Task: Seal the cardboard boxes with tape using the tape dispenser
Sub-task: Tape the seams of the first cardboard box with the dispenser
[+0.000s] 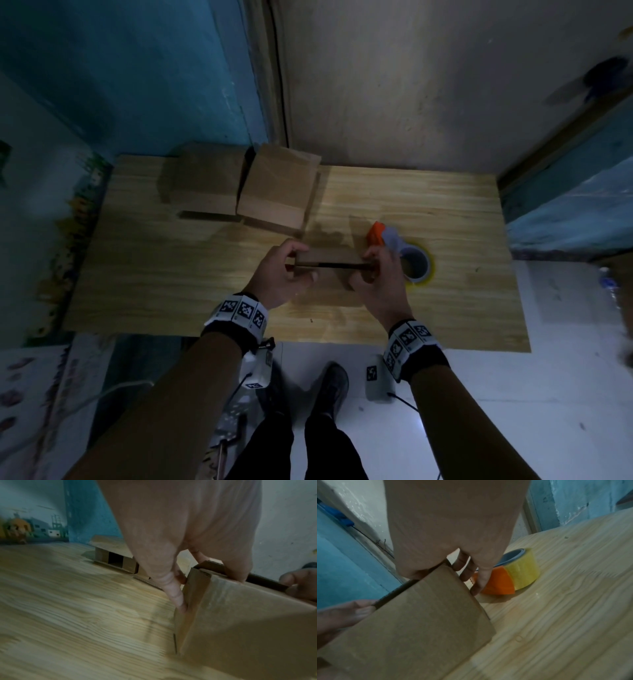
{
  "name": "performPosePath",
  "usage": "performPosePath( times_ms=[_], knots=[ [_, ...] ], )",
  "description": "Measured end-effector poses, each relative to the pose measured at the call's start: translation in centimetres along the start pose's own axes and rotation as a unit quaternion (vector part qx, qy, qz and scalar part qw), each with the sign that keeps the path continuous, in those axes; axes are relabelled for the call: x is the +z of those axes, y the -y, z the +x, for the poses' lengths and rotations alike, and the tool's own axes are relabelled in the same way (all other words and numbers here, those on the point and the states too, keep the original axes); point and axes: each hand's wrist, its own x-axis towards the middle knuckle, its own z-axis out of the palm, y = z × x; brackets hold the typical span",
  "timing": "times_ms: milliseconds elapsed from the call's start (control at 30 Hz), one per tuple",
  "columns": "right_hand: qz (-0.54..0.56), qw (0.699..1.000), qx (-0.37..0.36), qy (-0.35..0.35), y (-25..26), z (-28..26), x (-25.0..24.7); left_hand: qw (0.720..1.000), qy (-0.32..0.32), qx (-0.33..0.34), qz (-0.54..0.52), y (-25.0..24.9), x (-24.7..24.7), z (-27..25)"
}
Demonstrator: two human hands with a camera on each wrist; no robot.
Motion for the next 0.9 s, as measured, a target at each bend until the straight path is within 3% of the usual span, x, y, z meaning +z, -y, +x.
performPosePath(
  times_ms=[400,900],
  knots=[
    [0.004,1.0,0.004,0.024,-0.9,-2.3,0.3,0.998,0.034,0.036,0.024,1.4,0.2,-1.1],
    [-0.034,0.999,0.003,0.036,-0.3,-1.8,-0.2,0.996,-0.038,0.02,0.075,-0.5,0.9,0.3]
  ],
)
